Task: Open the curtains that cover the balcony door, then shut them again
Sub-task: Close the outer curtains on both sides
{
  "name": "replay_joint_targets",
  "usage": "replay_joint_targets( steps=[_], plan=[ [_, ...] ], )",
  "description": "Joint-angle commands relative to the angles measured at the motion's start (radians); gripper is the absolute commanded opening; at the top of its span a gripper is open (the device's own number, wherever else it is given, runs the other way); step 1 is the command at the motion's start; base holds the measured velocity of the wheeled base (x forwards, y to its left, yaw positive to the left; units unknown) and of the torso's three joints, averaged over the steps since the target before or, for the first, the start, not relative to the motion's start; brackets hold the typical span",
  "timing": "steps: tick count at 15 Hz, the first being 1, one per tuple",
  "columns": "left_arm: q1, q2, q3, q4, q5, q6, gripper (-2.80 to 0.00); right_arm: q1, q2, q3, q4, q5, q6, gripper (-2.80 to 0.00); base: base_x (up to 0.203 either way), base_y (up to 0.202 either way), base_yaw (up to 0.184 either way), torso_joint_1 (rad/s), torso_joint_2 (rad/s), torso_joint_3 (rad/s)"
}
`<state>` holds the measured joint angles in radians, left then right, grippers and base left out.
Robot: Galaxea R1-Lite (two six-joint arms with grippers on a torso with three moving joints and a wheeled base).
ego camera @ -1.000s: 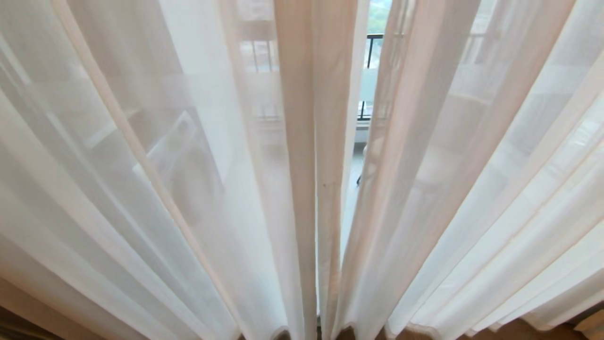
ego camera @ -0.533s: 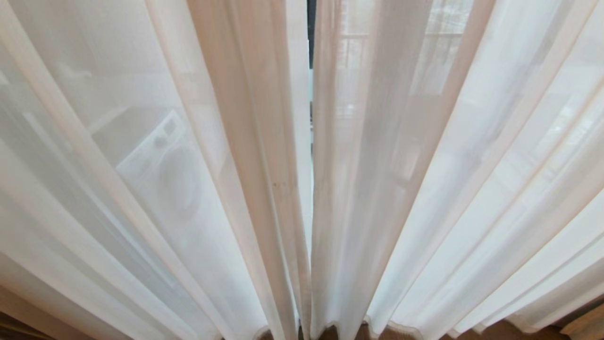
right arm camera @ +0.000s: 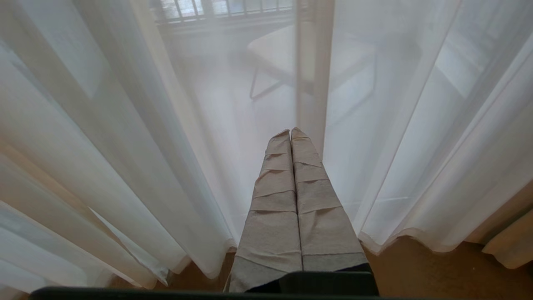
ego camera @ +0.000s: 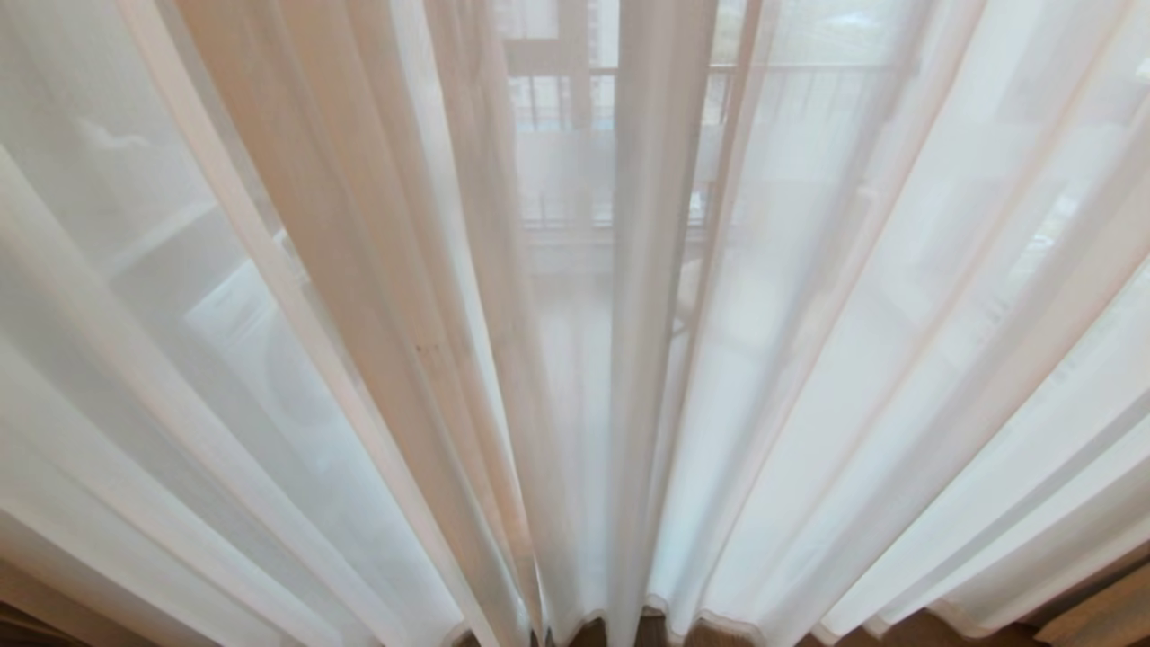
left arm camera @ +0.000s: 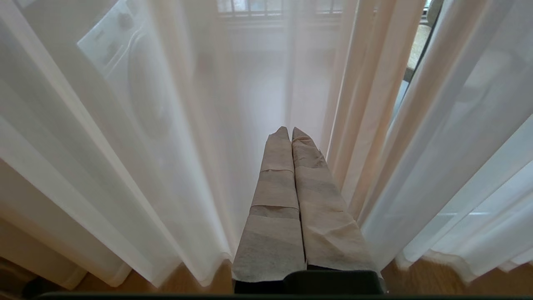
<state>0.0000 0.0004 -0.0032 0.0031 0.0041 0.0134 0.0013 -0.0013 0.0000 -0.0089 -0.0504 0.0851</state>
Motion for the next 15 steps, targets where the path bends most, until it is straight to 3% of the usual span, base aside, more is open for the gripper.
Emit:
replay_joint_targets(
  steps=[1,15],
  plan=[
    [0.000,0.000,0.000,0.000,0.001,0.000,-2.80,0.000,0.001,0.000,0.000,0.000,0.001,-2.80,0.000,-0.186,0.002,0.007,0.01,0.001],
    [0.000,0.000,-0.001,0.004,0.000,0.000,-2.80,0.000,0.001,0.000,0.000,0.000,0.001,-2.80,0.000,-0.191,0.001,0.002,0.00,0.003]
  ],
)
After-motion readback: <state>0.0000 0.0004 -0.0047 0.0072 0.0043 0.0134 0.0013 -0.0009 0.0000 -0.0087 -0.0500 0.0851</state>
